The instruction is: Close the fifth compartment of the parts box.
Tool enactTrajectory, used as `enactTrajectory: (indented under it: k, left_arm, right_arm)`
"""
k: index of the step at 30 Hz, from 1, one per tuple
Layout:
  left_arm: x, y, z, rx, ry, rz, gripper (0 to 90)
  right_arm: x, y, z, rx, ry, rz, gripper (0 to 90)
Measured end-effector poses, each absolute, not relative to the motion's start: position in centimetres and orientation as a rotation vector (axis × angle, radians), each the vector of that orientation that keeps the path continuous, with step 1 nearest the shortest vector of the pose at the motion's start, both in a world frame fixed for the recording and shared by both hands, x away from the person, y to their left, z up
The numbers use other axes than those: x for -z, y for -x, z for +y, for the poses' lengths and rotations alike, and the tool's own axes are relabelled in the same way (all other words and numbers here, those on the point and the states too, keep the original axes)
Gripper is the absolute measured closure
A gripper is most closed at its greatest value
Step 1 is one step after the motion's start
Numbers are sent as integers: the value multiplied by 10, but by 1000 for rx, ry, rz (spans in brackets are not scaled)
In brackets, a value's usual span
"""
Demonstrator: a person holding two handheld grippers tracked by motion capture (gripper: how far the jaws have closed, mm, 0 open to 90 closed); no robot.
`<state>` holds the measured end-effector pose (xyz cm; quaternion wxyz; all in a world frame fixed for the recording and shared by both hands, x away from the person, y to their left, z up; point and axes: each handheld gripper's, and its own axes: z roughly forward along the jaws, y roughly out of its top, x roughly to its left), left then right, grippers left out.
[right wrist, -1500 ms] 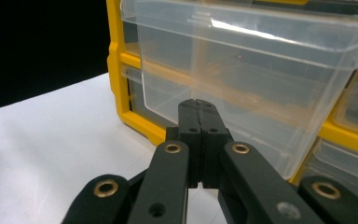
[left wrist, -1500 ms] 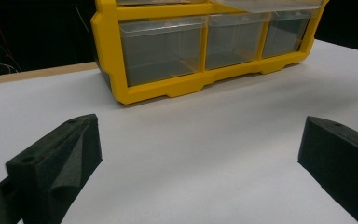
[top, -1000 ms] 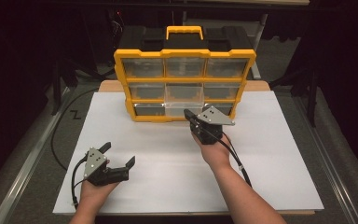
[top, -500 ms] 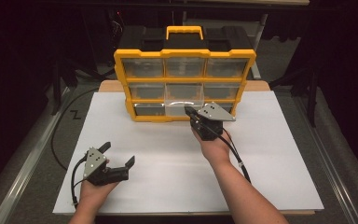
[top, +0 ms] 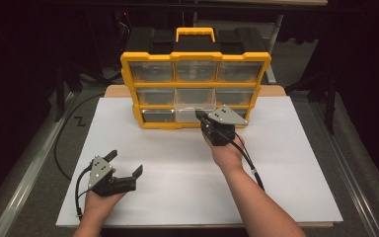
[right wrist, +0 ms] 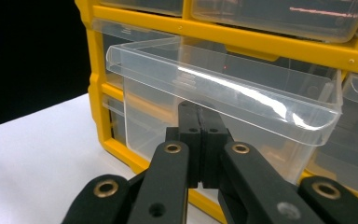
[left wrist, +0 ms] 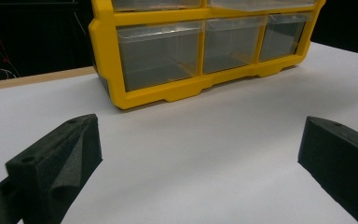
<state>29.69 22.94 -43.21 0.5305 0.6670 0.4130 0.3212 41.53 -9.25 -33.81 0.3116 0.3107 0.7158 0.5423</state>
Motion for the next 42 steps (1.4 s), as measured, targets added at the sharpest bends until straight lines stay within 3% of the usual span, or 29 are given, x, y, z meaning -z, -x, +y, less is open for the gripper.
enactTrajectory:
  k: [42]
  left_arm:
    - [432, -297, 229, -759, -1589, 982, 3]
  right_arm:
    - [337, -449, -81, -1371, -853, 1858, 900]
